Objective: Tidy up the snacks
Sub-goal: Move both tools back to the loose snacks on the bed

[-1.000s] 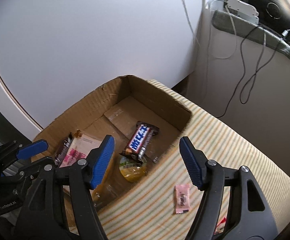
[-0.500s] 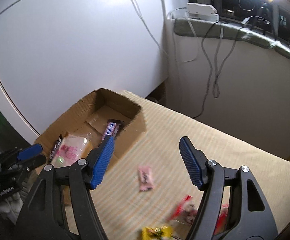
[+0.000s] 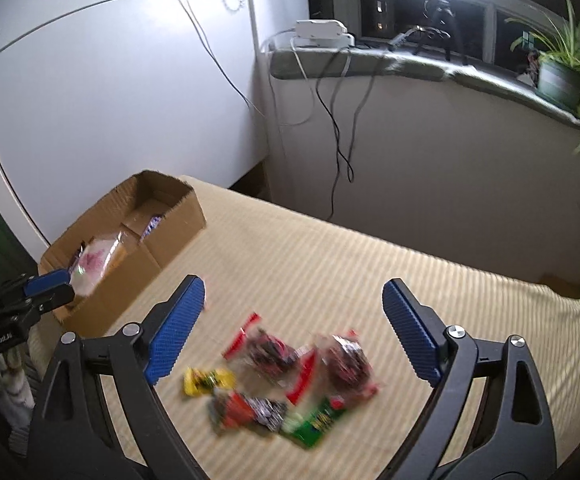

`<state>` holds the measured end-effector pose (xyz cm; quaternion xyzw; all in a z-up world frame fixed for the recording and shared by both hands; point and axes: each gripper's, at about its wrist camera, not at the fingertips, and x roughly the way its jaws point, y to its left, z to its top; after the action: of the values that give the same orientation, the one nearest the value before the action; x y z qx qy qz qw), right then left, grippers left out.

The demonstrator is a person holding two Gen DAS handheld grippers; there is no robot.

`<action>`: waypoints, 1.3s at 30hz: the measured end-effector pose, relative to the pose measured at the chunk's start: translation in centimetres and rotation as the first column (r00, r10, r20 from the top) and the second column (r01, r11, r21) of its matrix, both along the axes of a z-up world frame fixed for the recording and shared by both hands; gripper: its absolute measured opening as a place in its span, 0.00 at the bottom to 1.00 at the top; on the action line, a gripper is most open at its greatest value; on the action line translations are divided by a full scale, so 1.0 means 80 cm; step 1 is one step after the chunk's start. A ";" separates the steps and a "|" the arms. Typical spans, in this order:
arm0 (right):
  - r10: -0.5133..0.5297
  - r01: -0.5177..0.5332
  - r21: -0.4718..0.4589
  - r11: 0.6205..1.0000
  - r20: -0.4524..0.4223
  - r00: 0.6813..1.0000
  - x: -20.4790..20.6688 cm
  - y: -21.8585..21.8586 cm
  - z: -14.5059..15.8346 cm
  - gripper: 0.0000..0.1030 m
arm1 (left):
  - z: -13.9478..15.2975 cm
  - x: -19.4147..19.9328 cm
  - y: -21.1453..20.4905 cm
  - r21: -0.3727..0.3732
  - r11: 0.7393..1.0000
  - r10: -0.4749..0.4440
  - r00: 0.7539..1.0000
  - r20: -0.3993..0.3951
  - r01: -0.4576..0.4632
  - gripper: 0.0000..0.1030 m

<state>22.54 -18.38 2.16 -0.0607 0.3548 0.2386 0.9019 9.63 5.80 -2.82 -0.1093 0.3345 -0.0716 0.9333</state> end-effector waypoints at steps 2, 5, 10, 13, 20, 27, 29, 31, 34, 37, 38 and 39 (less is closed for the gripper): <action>-0.020 0.020 -0.003 1.000 -0.010 1.000 -0.005 -0.018 -0.005 0.90 | -0.003 0.002 -0.010 0.000 1.000 -0.018 1.000 -0.008 0.018 0.34; -0.032 0.031 -0.012 0.999 -0.030 0.999 -0.011 -0.037 -0.014 0.90 | -0.010 0.004 -0.028 0.003 0.999 -0.047 0.999 -0.023 0.047 0.34; -0.044 0.042 -0.035 0.998 -0.060 0.997 -0.014 -0.060 -0.032 0.86 | -0.020 0.008 -0.055 0.012 0.995 -0.099 0.994 -0.044 0.100 0.34; -0.045 0.042 -0.038 0.998 -0.082 0.996 -0.014 -0.067 -0.041 0.84 | -0.028 0.012 -0.069 0.022 0.990 -0.135 0.989 -0.064 0.137 0.34; -0.029 0.025 -0.031 0.999 -0.150 0.988 -0.003 -0.076 -0.067 0.64 | -0.043 0.021 -0.099 0.067 0.973 -0.215 0.970 -0.109 0.223 0.30; -0.012 0.007 -0.029 1.000 -0.179 0.984 0.003 -0.076 -0.083 0.59 | -0.055 0.030 -0.121 0.123 0.947 -0.277 0.948 -0.154 0.297 0.29; -0.011 0.006 -0.030 1.000 -0.185 0.983 0.006 -0.075 -0.087 0.59 | -0.060 0.033 -0.126 0.142 0.940 -0.287 0.943 -0.168 0.311 0.29; -0.010 0.004 -0.032 0.999 -0.190 0.982 0.008 -0.075 -0.090 0.59 | -0.065 0.036 -0.129 0.159 0.933 -0.292 0.939 -0.181 0.321 0.29; -0.003 -0.004 -0.036 0.999 -0.196 0.981 0.010 -0.072 -0.094 0.59 | -0.069 0.039 -0.135 0.181 0.922 -0.307 0.932 -0.195 0.341 0.29; -0.002 -0.009 -0.051 0.999 -0.199 0.980 0.015 -0.067 -0.099 0.59 | -0.074 0.041 -0.141 0.202 0.911 -0.319 0.925 -0.206 0.359 0.29; -0.001 -0.010 -0.054 0.998 -0.201 0.980 0.017 -0.066 -0.101 0.59 | -0.076 0.043 -0.143 0.213 0.907 -0.320 0.924 -0.210 0.363 0.29; -0.001 -0.011 -0.057 0.998 -0.204 0.979 0.019 -0.065 -0.103 0.59 | -0.076 0.044 -0.145 0.218 0.905 -0.320 0.923 -0.213 0.364 0.29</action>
<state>24.06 -23.55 -6.06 -0.0629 0.4520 0.2356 0.8580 13.14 -5.83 -8.91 0.0658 0.4342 -0.1815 0.8799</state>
